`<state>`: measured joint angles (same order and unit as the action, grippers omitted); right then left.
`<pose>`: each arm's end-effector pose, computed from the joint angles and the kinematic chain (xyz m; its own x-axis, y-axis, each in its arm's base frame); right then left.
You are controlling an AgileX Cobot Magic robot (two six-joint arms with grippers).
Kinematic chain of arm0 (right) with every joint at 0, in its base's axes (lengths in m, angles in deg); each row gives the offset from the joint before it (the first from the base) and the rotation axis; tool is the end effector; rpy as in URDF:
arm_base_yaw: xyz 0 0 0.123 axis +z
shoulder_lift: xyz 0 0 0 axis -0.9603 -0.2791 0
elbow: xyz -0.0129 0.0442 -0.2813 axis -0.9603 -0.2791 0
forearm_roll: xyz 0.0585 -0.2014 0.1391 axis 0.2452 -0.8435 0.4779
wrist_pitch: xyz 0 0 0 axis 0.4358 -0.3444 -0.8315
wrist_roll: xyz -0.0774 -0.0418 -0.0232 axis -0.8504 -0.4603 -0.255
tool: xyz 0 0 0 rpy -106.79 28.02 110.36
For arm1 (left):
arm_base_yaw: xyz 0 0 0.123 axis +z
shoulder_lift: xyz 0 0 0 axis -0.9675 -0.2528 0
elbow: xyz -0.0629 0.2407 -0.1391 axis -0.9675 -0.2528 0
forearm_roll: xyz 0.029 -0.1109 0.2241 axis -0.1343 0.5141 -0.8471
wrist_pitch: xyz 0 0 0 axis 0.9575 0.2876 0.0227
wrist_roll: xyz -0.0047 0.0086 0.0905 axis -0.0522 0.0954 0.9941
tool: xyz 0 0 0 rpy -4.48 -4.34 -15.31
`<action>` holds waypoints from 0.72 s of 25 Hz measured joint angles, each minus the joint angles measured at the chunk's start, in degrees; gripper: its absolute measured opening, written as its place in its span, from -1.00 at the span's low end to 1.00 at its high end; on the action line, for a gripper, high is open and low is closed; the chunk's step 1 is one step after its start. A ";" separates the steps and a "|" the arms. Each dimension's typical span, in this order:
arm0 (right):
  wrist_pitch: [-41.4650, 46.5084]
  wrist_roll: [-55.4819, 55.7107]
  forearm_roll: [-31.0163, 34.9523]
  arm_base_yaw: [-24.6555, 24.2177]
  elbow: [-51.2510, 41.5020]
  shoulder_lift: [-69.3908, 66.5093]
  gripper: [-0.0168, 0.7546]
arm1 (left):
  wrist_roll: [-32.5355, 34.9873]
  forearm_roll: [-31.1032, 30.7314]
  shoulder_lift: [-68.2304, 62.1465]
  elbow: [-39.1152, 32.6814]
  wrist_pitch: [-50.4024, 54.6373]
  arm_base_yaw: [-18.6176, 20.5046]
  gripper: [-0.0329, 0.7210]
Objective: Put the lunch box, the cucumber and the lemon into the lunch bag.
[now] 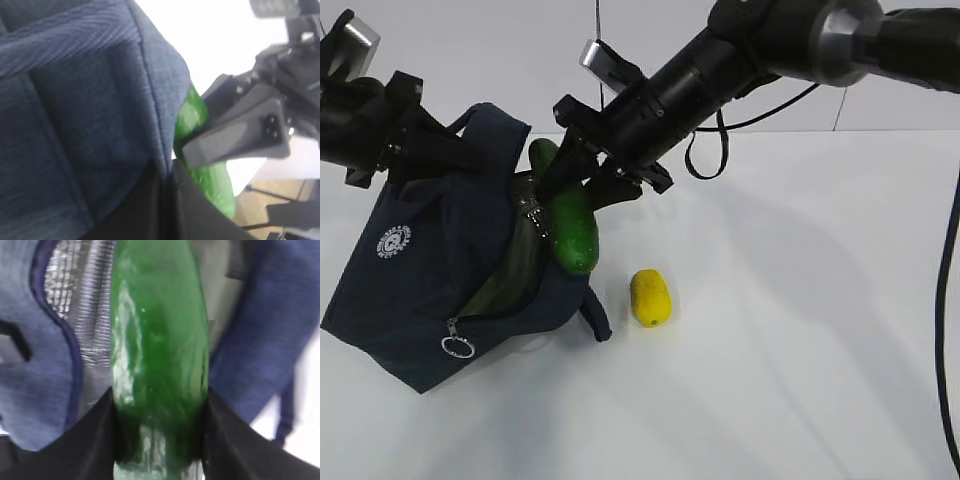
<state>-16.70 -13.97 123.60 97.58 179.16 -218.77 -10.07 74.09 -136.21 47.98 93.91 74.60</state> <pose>0.4145 0.2566 0.2298 -0.9247 -0.3013 -0.2328 -0.3691 0.5591 0.7424 0.3421 -0.0759 0.2416 -0.8960 -0.1138 -0.4293 0.2809 0.6037 -0.7461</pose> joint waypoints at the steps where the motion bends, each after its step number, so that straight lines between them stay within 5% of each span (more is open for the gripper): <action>1: -0.11 -0.26 1.04 0.00 0.00 -0.48 -0.10 | 0.00 0.07 0.00 0.00 0.00 0.00 -0.94; 18: -1.78 -6.39 14.62 1.31 0.00 -6.71 -0.04 | 0.00 0.69 0.00 0.00 1.55 0.00 -0.94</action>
<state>-18.49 -20.36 138.22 98.88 179.16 -225.48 -10.07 74.78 -136.21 47.98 95.46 74.60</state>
